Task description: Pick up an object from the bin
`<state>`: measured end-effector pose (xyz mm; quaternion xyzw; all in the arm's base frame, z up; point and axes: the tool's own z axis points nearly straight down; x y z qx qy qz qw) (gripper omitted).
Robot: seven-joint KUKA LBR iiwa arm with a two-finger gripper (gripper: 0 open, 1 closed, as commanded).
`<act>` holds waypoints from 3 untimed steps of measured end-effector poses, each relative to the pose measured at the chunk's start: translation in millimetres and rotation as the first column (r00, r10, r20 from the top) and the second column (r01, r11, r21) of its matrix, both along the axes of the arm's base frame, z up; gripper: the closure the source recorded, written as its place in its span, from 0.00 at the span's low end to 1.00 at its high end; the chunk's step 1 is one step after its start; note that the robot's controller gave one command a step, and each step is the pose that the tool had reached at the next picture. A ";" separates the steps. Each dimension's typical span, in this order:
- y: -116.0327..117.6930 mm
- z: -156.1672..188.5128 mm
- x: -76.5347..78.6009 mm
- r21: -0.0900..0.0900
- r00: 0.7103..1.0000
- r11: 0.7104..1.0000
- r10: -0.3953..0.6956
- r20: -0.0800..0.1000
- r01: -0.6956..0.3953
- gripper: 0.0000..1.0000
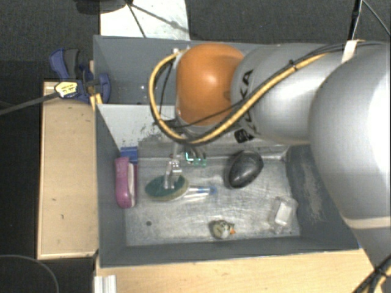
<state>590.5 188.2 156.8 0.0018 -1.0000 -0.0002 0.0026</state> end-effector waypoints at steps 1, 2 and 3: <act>-19.6 -85.3 -22.9 0.000 0.947 0.947 0.320 0.010 -0.320 0.00; -18.5 -82.6 -20.1 0.001 0.949 0.950 0.313 0.019 -0.313 1.00; -22.5 97.2 -33.3 -0.001 0.939 0.939 0.343 0.016 -0.343 1.00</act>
Offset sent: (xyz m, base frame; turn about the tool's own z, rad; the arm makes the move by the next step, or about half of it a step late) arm -0.0240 -0.0197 -0.0868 -0.3266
